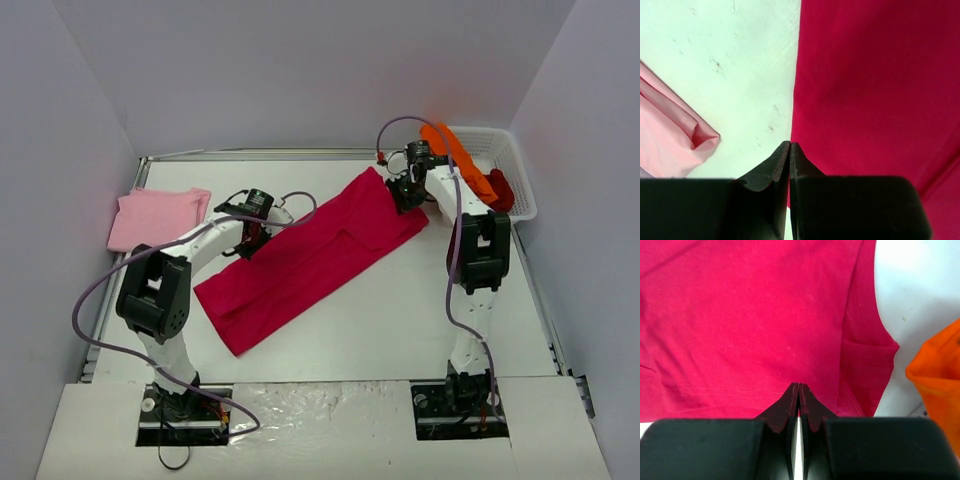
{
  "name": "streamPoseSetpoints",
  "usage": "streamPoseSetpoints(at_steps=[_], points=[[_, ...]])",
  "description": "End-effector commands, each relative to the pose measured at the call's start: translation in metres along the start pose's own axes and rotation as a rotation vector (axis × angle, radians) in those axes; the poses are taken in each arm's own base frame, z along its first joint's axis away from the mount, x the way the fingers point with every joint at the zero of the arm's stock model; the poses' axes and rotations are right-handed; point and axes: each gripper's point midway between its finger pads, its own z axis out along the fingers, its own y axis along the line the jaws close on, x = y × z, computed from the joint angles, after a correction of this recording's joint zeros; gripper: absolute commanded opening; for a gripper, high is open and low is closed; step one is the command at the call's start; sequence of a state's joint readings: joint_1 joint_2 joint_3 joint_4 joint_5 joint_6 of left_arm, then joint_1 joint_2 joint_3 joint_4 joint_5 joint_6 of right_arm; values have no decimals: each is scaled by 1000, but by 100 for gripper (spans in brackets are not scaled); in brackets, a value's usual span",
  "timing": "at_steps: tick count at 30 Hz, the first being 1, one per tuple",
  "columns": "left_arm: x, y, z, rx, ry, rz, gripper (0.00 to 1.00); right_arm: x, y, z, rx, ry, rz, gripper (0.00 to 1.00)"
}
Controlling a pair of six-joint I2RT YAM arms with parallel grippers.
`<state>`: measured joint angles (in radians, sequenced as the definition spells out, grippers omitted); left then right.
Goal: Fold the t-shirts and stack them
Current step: Rotate the tshirt 90 degrees
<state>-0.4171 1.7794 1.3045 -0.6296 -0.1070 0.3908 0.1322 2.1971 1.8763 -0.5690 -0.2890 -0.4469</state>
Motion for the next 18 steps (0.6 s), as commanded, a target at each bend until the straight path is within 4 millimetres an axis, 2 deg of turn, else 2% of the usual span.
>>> streamPoseSetpoints(at_steps=[1, 10, 18], points=[[-14, 10, 12, -41, -36, -14, 2, -6, -13, -32, 81, -35, 7, 0], [-20, -3, 22, 28, -53, -11, 2, 4, -22, -37, 122, -22, 32, 0], [-13, -9, 29, 46, -36, 2, 2, 7, -29, -33, 133, -20, 63, 0]])
